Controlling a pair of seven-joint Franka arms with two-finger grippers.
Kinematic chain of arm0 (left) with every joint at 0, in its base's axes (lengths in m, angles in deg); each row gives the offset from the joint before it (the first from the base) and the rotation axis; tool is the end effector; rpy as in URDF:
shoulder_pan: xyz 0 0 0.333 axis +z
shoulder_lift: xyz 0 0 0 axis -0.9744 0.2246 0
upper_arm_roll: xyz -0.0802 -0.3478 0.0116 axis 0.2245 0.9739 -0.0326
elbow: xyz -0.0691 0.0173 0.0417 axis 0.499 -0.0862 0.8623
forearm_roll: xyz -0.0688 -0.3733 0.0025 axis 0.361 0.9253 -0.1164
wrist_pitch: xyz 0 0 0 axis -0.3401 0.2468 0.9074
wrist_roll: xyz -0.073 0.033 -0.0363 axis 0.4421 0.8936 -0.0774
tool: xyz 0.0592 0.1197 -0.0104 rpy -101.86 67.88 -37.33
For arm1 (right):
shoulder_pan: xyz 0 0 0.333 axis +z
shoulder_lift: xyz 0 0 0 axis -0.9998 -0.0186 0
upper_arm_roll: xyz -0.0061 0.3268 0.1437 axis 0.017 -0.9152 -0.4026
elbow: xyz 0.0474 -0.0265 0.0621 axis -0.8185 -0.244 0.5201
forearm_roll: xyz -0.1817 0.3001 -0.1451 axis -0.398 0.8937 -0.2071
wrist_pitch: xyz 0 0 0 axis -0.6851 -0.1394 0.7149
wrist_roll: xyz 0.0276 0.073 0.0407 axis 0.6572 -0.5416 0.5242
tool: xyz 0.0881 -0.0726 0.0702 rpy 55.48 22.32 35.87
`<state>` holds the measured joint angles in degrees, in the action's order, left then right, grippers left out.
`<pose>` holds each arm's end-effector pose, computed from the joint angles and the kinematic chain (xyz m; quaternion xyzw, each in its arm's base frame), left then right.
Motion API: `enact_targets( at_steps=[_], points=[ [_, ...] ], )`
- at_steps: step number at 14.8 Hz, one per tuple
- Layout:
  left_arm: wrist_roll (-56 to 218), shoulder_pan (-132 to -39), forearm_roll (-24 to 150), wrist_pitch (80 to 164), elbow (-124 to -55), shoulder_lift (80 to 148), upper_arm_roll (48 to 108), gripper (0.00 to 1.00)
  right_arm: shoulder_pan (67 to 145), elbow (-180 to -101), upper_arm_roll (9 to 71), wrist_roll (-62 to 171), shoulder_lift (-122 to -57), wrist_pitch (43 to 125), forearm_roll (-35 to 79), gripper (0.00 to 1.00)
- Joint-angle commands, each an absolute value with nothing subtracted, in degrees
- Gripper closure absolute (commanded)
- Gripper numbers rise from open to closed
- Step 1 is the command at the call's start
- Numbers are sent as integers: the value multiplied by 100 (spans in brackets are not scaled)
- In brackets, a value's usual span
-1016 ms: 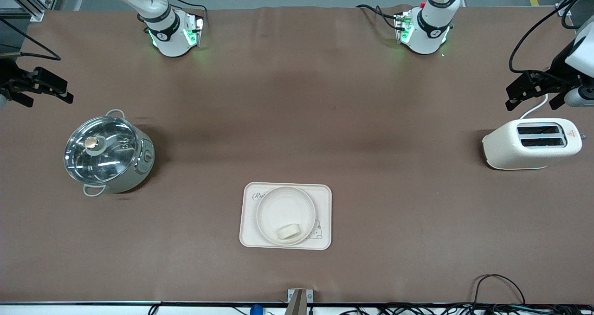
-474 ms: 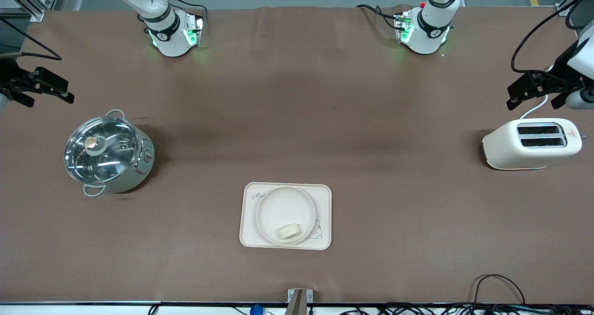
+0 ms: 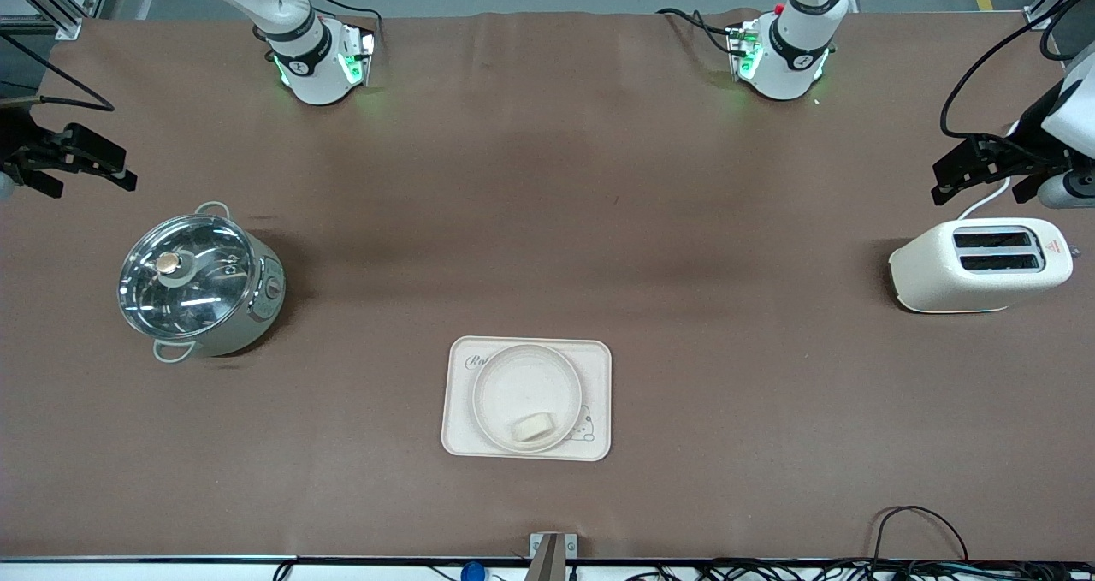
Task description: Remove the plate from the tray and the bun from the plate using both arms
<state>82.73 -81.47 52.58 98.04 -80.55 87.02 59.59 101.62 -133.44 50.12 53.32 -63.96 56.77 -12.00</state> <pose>0.5393 -0.0390 0.6521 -0.9995 -0.0005 -0.0315 0.0077 0.5231 -0.0221 0.6463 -0.9991 -0.0292 0.0061 0.0306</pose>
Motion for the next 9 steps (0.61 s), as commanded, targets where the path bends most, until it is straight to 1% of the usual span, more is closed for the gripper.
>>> enact_targets(
  at_steps=[1, 5, 7, 9],
  points=[
    [8247, -8150, 5172, 9766, -8048, 8673, 5980, 0, 10177, -13444, 4974, 5306, -6310, 5708, -1317, 0],
    [8247, -8150, 5180, 9837, -8145, 8620, 5980, 0, 10264, -13409, 4974, 5324, -6423, 5813, -1308, 0],
    [8264, -8141, 5180, 9837, -8137, 8620, 5980, 0, 10413, -13330, 4974, 5332, -6756, 6119, -1247, 0],
    [8299, -8133, 5189, 9837, -8128, 8629, 5980, 0, 10668, -13277, 4965, 5394, -7230, 6664, -1194, 0]
  ],
)
